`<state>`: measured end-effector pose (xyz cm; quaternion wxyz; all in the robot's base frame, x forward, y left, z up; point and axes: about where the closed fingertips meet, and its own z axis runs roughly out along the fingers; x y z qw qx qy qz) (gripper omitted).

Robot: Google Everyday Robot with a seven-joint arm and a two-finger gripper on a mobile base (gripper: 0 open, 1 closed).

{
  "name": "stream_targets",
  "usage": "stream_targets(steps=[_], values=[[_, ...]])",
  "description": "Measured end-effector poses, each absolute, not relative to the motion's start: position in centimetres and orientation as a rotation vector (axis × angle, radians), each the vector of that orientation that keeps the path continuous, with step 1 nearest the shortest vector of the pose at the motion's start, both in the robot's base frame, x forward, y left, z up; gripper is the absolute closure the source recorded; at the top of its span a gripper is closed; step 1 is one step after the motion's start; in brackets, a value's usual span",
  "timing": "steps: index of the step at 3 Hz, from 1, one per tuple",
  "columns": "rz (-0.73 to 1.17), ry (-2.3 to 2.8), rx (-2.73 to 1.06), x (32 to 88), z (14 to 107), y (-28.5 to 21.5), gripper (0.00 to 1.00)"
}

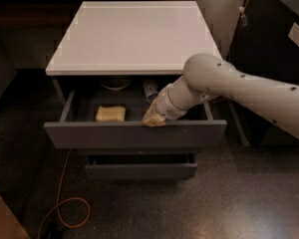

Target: Pick sponge from top drawer and place on counter

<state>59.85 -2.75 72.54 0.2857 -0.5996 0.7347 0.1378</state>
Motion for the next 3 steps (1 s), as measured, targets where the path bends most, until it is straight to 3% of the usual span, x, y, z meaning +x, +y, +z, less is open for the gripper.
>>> stream_targets(steps=[1, 2, 3], values=[[0.456, 2.011, -1.565, 59.3, 78.3, -5.3, 0.02], [0.491, 2.040, -1.558, 60.1, 80.6, -6.7, 0.02], [0.479, 2.073, -1.592, 61.8, 79.7, -6.2, 0.31]])
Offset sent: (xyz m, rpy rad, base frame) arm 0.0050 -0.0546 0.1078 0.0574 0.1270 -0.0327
